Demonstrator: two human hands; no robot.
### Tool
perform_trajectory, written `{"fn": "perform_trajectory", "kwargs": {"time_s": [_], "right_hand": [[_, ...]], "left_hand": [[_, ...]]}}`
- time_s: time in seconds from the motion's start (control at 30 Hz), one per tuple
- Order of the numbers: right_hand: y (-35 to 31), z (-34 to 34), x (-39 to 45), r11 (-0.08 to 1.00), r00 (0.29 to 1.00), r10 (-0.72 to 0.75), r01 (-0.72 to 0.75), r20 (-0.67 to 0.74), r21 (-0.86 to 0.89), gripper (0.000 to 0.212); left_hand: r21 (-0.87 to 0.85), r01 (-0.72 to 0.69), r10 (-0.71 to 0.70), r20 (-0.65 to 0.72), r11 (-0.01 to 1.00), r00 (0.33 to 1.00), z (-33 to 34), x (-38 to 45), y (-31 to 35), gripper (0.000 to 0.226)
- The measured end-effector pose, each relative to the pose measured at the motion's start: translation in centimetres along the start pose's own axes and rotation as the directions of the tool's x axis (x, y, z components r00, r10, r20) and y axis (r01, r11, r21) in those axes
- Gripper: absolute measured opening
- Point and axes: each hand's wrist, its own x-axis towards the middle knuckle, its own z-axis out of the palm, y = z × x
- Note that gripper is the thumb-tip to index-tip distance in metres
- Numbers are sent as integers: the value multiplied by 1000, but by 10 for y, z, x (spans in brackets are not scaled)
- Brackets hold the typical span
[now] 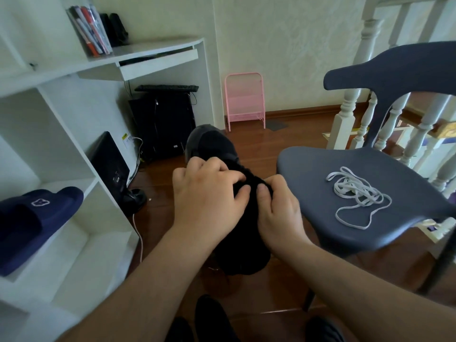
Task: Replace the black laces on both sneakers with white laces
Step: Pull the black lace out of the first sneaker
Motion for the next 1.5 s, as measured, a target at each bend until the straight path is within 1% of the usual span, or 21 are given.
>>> {"fn": "perform_trajectory", "kwargs": {"time_s": [0.13,0.2,0.27,0.33,0.37,0.43,0.5,0.57,0.7,0.87,0.93,1.03,1.1,1.17,1.23,1.3,1.33,1.4,1.43,1.47,1.5], "right_hand": [[-6,-2,3,1000,1000,-22,22,-13,2,26],[-5,-7,6,999,999,31,-29,-37,35,25],[-3,-13,10,997,996,61,-57,-70,50,23],[-2,-20,13,999,994,25,-21,-107,39,23],[-3,-24,13,999,992,-8,12,-127,33,23],[-5,-29,12,996,985,-84,89,-153,25,22],[-4,-31,9,991,980,-133,137,-148,14,20],[-3,-32,7,988,978,-151,153,-142,5,20],[0,-32,6,985,975,-170,169,-143,-22,20],[0,-34,6,985,976,-170,167,-134,-33,18],[2,-36,9,994,983,-105,106,-149,1,19],[6,-41,13,999,989,31,-25,-141,49,22],[8,-45,13,994,986,87,-77,-140,72,26],[10,-48,14,986,978,142,-126,-151,110,27],[11,-52,16,981,972,166,-147,-163,124,26],[11,-56,17,980,972,168,-147,-166,135,24],[11,-57,17,980,972,164,-141,-168,141,23],[10,-59,16,983,974,142,-118,-178,138,22],[9,-59,15,985,975,130,-106,-180,134,22],[8,-59,15,987,976,120,-96,-181,132,22],[6,-59,14,987,977,112,-88,-182,133,22]], "left_hand": [[1,3,-3,-10,1000,1000,-6,5,2,25],[-146,-42,33,-59,988,998,-7,6,2,21],[-377,-101,71,-92,921,993,-11,6,2,18],[-554,-113,69,-101,825,993,-18,5,6,18],[-580,-112,68,-96,807,993,-21,5,10,18],[-490,-119,89,-82,864,993,-27,7,18,22],[-254,-101,94,-40,962,995,-29,8,27,36],[-104,-18,20,20,994,1000,-30,11,39,42],[-192,100,-91,52,976,994,-27,17,46,49],[-352,57,-86,-67,934,994,-18,19,44,38],[-508,27,-125,-159,861,979,-17,19,45,33],[-740,7,-316,-279,673,907,-21,21,37,31],[-820,-21,-427,-320,572,846,-24,21,26,27],[-829,-37,-456,-343,558,821,-26,19,14,25],[-837,-13,-447,-305,548,841,-32,14,7,26],[-876,64,-457,-185,478,870,-33,11,2,29],[-869,120,-458,-132,479,879,-31,11,-1,30],[-810,225,-448,-51,541,893,-20,12,-14,26],[-749,270,-434,-27,605,900,-13,11,-25,20],[-629,307,-407,-16,714,913,-6,10,-36,20],[-465,327,-374,-8,823,928,0,9,-45,29]]}}
